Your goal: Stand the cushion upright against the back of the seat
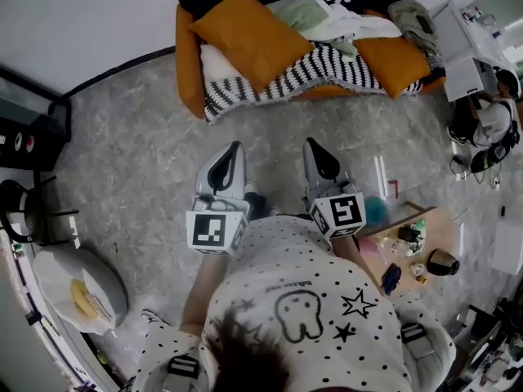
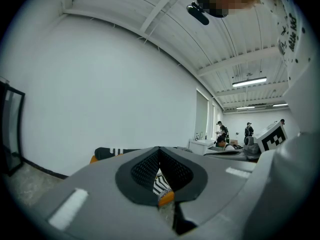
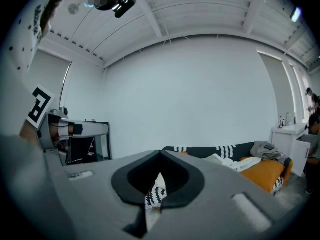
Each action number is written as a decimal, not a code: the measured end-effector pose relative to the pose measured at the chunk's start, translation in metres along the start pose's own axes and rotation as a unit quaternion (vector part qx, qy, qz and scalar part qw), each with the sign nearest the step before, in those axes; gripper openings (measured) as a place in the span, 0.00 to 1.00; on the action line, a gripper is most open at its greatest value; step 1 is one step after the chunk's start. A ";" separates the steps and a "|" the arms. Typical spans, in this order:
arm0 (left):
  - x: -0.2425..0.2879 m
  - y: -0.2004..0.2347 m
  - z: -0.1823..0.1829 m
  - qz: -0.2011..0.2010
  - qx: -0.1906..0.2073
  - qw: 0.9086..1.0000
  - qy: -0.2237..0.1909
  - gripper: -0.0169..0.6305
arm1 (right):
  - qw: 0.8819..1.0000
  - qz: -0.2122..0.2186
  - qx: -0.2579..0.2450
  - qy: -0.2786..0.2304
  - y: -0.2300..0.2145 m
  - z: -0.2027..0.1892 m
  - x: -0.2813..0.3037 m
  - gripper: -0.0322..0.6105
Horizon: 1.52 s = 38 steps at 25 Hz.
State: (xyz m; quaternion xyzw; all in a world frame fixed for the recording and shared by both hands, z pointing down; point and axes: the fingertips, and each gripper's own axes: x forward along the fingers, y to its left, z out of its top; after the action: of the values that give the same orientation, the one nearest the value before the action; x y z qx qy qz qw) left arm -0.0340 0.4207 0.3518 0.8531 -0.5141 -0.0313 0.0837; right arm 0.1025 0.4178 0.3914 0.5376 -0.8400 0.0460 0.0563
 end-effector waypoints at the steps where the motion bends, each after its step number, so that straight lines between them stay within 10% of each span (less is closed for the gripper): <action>1: 0.002 0.004 0.001 -0.004 0.001 1.000 -0.001 0.02 | 1.000 0.000 0.001 0.001 0.002 0.000 0.005 0.05; 38: 0.094 0.105 0.009 0.024 -0.017 1.000 0.003 0.02 | 0.999 0.030 -0.007 0.007 -0.009 0.018 0.144 0.05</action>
State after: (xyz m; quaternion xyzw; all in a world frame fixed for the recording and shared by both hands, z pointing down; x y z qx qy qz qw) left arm -0.0828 0.2885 0.3649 0.8389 -0.5338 -0.0351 0.1002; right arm 0.0504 0.2822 0.3948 0.5111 -0.8559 0.0459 0.0646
